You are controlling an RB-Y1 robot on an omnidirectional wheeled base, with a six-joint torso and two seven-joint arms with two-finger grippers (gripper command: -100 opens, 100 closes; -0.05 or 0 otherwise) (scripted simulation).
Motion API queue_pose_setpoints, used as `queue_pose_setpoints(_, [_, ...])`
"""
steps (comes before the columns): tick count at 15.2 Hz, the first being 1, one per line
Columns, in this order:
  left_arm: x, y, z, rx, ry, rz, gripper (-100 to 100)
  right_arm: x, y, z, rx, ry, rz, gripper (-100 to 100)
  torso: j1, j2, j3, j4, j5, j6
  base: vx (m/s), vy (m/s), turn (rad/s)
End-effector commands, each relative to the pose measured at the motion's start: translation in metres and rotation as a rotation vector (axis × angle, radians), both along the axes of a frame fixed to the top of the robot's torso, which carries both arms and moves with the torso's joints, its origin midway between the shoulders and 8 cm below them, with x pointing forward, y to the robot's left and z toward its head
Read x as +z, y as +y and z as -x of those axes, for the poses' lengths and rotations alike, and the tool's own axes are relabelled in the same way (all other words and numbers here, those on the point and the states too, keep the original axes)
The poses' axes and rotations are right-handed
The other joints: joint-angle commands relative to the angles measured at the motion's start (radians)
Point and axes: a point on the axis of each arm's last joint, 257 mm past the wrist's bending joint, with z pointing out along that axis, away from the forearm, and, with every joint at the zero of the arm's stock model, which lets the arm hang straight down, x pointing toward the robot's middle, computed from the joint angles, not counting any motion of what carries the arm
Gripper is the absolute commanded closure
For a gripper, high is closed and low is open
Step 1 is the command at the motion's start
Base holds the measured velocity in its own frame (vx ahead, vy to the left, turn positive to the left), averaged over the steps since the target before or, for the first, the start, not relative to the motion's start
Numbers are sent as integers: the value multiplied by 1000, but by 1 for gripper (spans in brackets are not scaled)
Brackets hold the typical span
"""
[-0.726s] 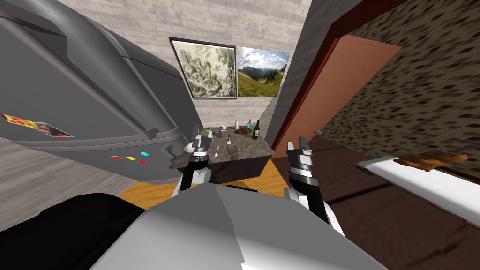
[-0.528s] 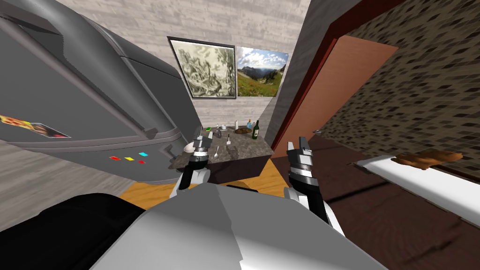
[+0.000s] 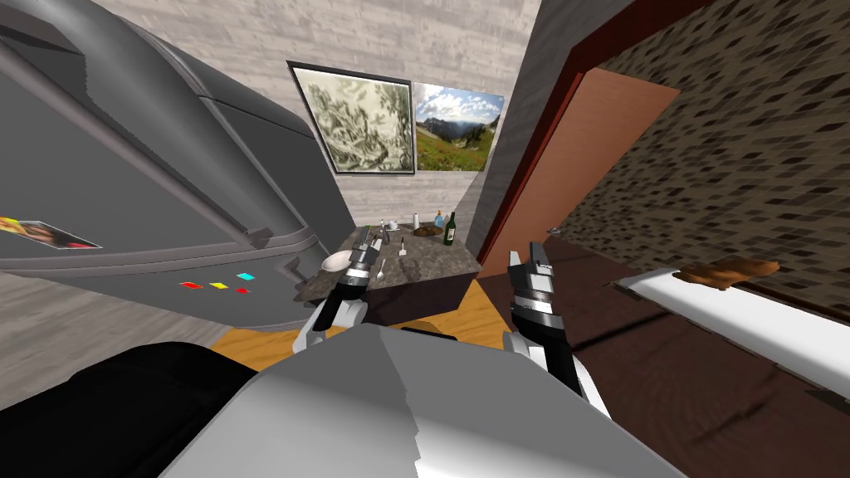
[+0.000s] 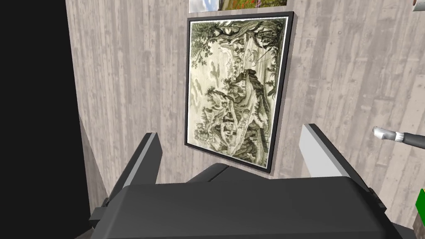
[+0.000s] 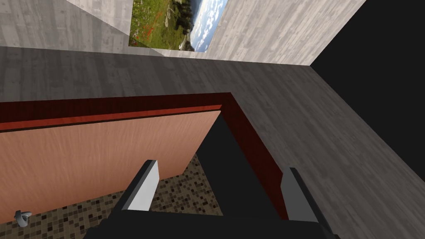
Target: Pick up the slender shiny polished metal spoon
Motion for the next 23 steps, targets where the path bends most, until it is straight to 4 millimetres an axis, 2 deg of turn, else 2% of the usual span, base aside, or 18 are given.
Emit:
queue_pose_setpoints(1, [-20,3,-10,-3,74,-40,-100,0,0,0,0,0,0,0,0,0,0,0,0,0,-20,-9,-109])
queue_pose_setpoints(4, [-33,5,-16,-9,120,-77,-100,0,0,0,0,0,0,0,0,0,0,0,0,0,-20,-6,-67])
queue_pose_setpoints(5, [-47,8,-21,-10,166,-106,-100,0,0,0,0,0,0,0,0,0,0,0,0,0,-20,-9,-67])
queue_pose_setpoints(6, [-47,8,-21,-10,166,-106,-100,0,0,0,0,0,0,0,0,0,0,0,0,0,-18,-7,-57])
queue_pose_setpoints(8, [-61,12,-25,-9,215,-135,-100,0,0,0,0,0,0,0,0,0,0,0,0,0,-18,-10,-72])
queue_pose_setpoints(9, [-76,17,-30,-7,265,-166,-100,0,0,0,0,0,0,0,0,0,0,0,0,0,-19,-11,-77])
queue_pose_setpoints(10, [-76,17,-30,-7,265,-166,-100,0,0,0,0,0,0,0,0,0,0,0,0,0,-19,-10,-71])
queue_pose_setpoints(11, [-91,24,-33,-2,317,-196,-100,0,0,0,0,0,0,0,0,0,0,0,0,0,-21,-11,-101])
queue_pose_setpoints(12, [-91,24,-33,-3,317,-197,-100,0,0,0,0,0,0,0,0,0,0,0,0,0,-21,-10,-80])
queue_pose_setpoints(13, [-106,31,-37,3,369,-229,-100,0,0,0,0,0,0,0,0,0,0,0,0,0,-21,-10,-91])
queue_pose_setpoints(14, [-106,31,-37,3,369,-229,-100,0,0,0,0,0,0,0,0,0,0,0,0,0,-18,-9,-73])
queue_pose_setpoints(15, [-122,39,-39,11,423,-257,-100,0,0,0,0,0,0,0,0,0,0,0,0,0,-20,-9,-95])
queue_pose_setpoints(16, [-122,39,-39,10,423,-260,-100,0,0,0,0,0,0,0,0,0,0,0,0,0,-21,-11,-82])
queue_pose_setpoints(17, [-137,48,-41,19,475,-291,-100,0,0,0,0,0,0,0,0,0,0,0,0,0,-23,-16,-91])
queue_pose_setpoints(18, [-138,49,-41,20,478,-292,-100,0,0,0,0,0,0,0,0,0,0,0,0,0,-20,-14,-75])
queue_pose_setpoints(19, [-152,59,-42,29,528,-324,-100,0,0,0,0,0,0,0,0,0,0,0,0,0,-20,-18,-101])
queue_pose_setpoints(20, [-153,59,-42,30,533,-324,-100,0,0,0,0,0,0,0,-1,0,0,0,0,0,-20,-17,-86])
queue_pose_setpoints(23, [-180,82,-43,54,633,-388,-100,0,0,0,0,0,0,0,-1,0,0,0,0,0,-19,-15,-93])
